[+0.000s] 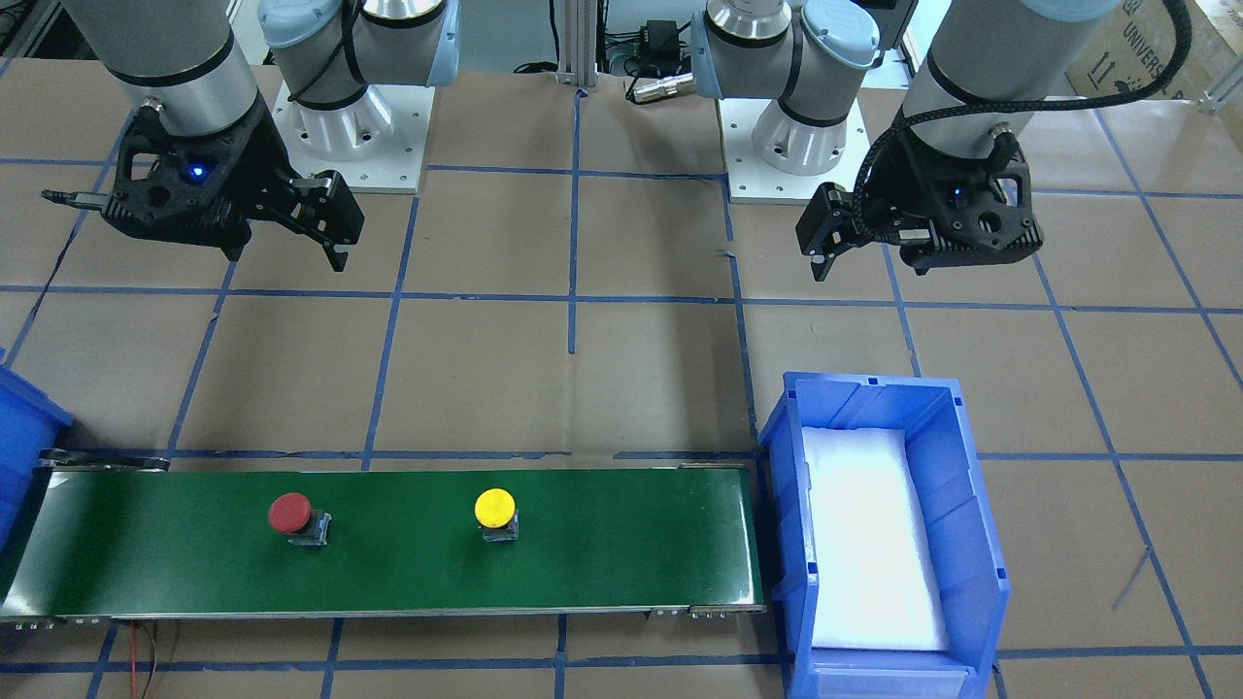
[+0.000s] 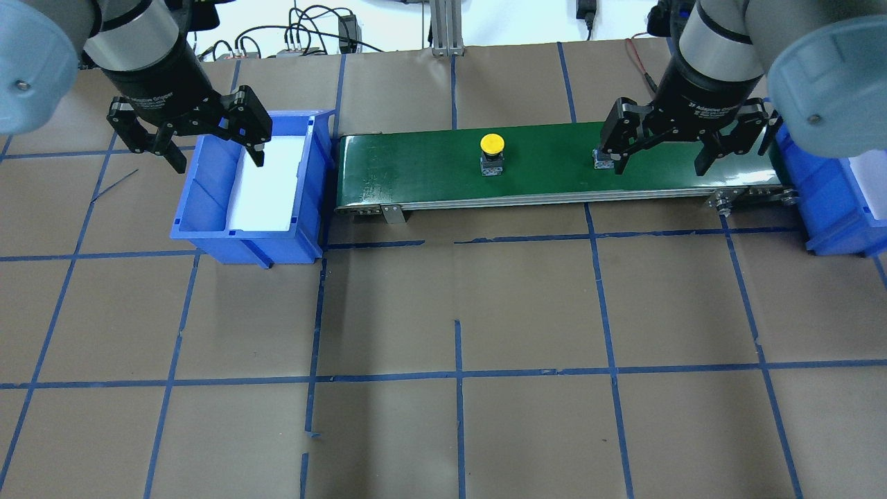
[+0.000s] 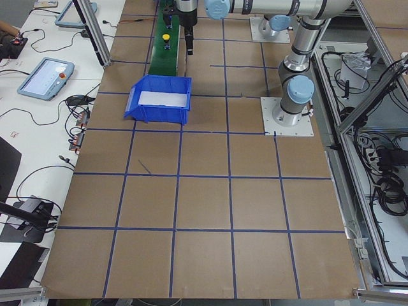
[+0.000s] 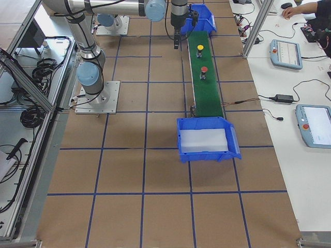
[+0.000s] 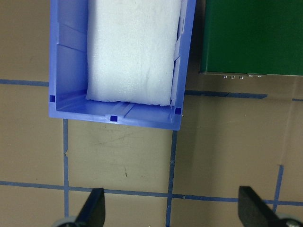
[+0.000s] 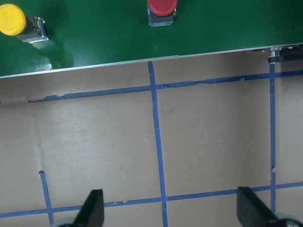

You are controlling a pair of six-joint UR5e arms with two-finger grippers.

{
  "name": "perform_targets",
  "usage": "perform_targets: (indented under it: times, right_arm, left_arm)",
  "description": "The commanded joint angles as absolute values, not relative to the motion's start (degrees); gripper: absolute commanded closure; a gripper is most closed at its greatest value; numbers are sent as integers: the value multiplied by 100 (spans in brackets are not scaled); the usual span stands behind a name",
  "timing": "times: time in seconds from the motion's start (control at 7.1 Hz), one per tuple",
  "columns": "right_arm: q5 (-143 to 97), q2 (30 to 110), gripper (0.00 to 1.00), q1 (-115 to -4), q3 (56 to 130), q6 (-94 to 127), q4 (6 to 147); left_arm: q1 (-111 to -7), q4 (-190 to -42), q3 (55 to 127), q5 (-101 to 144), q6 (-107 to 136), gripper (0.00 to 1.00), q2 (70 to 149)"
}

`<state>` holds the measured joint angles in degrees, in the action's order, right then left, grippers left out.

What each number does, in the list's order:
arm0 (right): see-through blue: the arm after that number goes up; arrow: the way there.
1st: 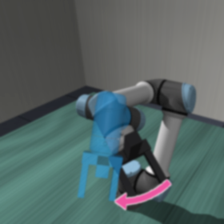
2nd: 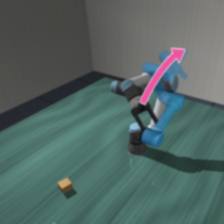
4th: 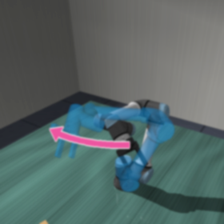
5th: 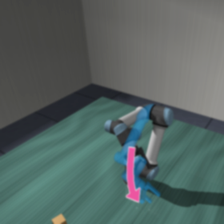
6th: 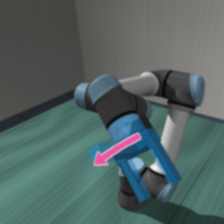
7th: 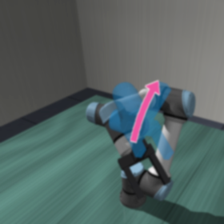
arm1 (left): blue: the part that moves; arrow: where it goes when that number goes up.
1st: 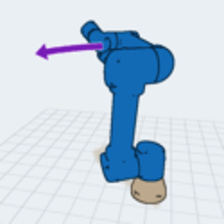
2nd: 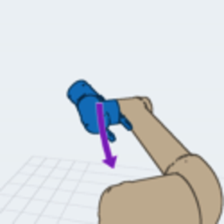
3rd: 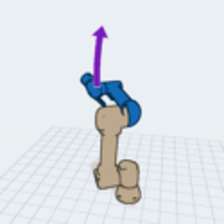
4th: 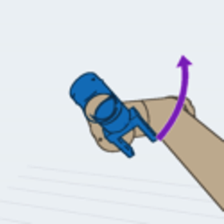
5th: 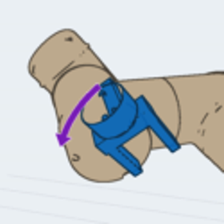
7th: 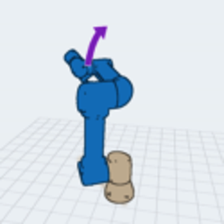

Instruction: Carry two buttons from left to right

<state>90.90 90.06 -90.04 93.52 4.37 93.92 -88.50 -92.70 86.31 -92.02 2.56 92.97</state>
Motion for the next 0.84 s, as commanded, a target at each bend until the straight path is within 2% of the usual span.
perform_targets:
  times: [0.0,0.14,0.42,0.56,0.7]
  right_arm:
    - [9122,8433,9,-8913,9117,-651,9580]
    - [9062,8316,8,-8790,8827,-772,9232]
    - [9157,8157,6,-8309,8545,-2775,9229]
    - [9149,8026,1,-7862,8360,-4082,9255]
    - [9141,7659,0,-7562,8150,-5088,9316]
  left_arm:
    - [-8851,-9264,8631,-9202,255,0,9299]
    - [-8851,-9264,8631,-9202,255,0,9299]
    - [-8842,-9264,8631,-9202,237,0,9299]
    - [-8842,-9264,8631,-9202,237,0,9299]
    - [-8842,-9264,8631,-9193,237,0,9299]
